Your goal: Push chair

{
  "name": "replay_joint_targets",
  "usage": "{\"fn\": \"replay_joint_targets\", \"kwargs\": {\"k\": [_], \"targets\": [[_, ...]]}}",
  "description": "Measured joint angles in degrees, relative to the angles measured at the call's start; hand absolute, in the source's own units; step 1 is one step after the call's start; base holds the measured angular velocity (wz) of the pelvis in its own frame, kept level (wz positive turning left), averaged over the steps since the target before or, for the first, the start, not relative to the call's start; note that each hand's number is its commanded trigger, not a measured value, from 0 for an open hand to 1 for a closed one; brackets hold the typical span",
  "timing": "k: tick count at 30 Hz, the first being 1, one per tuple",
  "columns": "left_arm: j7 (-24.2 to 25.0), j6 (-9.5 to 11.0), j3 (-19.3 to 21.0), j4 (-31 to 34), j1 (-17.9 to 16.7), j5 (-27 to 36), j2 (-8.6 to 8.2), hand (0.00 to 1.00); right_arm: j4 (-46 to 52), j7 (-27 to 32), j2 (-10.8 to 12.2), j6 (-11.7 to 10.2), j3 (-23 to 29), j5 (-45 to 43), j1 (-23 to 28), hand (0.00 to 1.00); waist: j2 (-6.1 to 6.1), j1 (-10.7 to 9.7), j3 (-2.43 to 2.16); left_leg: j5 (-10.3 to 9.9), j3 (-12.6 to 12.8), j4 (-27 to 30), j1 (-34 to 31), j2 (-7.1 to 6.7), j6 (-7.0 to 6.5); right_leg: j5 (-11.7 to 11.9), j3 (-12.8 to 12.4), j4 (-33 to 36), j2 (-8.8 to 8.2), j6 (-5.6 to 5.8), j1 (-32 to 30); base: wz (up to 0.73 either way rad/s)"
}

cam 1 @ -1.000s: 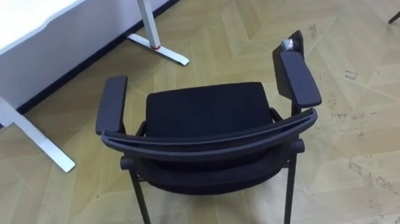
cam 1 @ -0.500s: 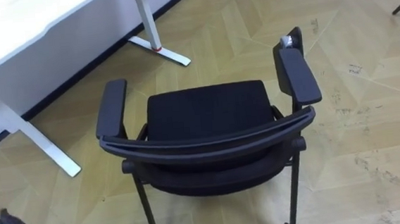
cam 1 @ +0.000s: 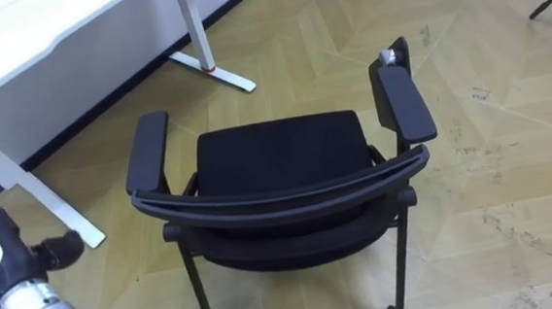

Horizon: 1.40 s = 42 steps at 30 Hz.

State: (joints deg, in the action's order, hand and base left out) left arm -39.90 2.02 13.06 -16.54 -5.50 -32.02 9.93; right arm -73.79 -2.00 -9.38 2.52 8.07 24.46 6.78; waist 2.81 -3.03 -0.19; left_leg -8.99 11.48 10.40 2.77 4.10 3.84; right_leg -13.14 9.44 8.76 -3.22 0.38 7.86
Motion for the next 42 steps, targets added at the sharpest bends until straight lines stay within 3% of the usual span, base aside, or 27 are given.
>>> {"fn": "replay_joint_targets", "kwargs": {"k": [8,13,20,28,37,42], "targets": [[-0.04,-0.37,-3.35,3.65,-0.36,-7.81,0.13,0.00,-0.04,-0.01,-0.01,0.06,-0.01,0.18,-0.12,0.00,0.23,-1.19,-0.05,0.00,-0.72,-0.01,-0.04,-0.08,0.00,0.00,0.21,-0.02,-0.02,0.00,0.07,0.00],[3.19,-2.06,-7.25,8.40,-0.47,-14.39,0.25,0.00,-0.41,-0.10,0.00,0.02,-0.07,0.48,-0.46,0.00,0.18,-1.53,-0.01,0.00,-0.62,0.01,-0.13,-0.08,0.00,0.00,0.24,-0.11,-0.02,0.00,0.12,0.00],[7.40,-2.29,-12.48,13.86,-0.94,-20.07,0.72,0.00,-0.34,-0.10,-0.15,-0.26,-0.59,0.58,-0.74,0.00,0.68,-1.61,0.02,0.00,-0.57,0.00,-0.20,-0.07,0.00,0.00,0.07,-0.16,-0.02,0.00,0.01,0.00],[15.14,-2.19,-17.39,14.41,-1.44,-24.78,5.50,0.00,-1.92,-2.43,-0.98,-1.28,-1.37,0.01,-1.66,0.00,1.15,-1.66,-0.20,0.00,-0.75,-0.02,-0.64,-0.06,0.00,0.05,0.00,0.02,-0.02,-0.05,-0.47,0.00],[25.28,-3.29,-17.83,18.01,-1.69,-27.27,7.97,0.00,-2.13,-2.70,-2.23,-1.77,-1.02,-0.51,-1.06,0.00,2.15,-1.97,0.34,0.00,-0.58,-0.08,-0.50,-0.06,0.00,0.06,0.06,0.15,-0.01,-0.04,-0.42,0.00],[29.78,-3.31,-17.80,20.11,-1.67,-27.16,10.58,0.00,-2.42,-3.26,-2.51,-2.31,-0.53,-1.21,-1.27,0.00,2.84,-2.15,0.07,0.00,-0.45,-0.05,-0.47,-0.06,-0.01,0.08,0.02,0.14,-0.03,-0.02,-0.52,0.00]]}}
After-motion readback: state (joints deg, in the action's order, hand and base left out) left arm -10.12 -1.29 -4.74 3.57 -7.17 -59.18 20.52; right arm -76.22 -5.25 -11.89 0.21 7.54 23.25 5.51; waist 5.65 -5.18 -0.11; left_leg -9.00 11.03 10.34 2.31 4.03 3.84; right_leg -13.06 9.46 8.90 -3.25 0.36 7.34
